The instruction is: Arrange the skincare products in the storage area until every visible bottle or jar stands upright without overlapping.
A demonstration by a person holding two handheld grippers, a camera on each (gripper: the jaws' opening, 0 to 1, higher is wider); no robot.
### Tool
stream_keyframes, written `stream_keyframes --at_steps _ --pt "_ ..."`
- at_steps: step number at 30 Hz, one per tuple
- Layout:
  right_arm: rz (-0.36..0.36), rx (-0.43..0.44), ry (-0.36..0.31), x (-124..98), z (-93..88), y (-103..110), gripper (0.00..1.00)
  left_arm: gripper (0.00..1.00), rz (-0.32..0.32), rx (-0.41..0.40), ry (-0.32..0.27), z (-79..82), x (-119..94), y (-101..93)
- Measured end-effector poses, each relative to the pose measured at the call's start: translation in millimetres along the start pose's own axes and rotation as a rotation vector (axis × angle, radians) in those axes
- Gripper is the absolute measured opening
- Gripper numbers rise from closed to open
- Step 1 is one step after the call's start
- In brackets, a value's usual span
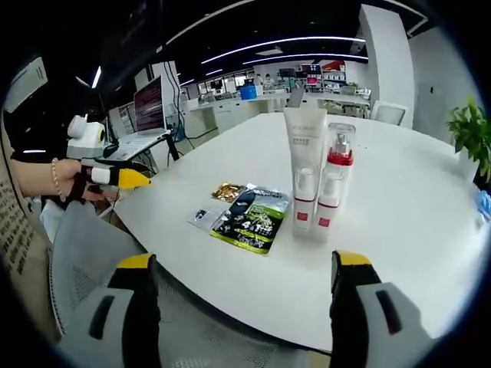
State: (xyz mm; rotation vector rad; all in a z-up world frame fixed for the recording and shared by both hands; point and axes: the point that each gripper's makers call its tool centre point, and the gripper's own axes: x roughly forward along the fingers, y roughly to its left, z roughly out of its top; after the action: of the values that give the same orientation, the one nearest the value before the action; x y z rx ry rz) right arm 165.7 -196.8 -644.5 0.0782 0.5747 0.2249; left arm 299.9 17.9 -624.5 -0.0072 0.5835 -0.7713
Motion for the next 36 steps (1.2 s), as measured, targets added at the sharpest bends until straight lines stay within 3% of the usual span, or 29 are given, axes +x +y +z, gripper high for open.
stream_keyframes --at_steps 4,8,12,36 --pt "0.001 0.0 0.001 0.0 -0.1 0.8 0.94 0.97 -0.025 0.021 -0.022 -4.3 -8.7 -6.0" --pt "0.004 -0.01 0.006 0.1 -0.6 2.6 0.93 0.94 -0.049 0.038 -0.096 11.0 -7.4 -12.0" --pt "0.005 -0.007 0.007 -0.2 -1.2 2.9 0.93 0.94 -0.037 0.032 -0.058 2.4 -5.2 -8.6" --pt "0.007 -0.004 0.017 0.1 -2.8 3.4 0.93 0.92 -0.037 0.052 -0.033 -1.9 -6.1 -10.7"
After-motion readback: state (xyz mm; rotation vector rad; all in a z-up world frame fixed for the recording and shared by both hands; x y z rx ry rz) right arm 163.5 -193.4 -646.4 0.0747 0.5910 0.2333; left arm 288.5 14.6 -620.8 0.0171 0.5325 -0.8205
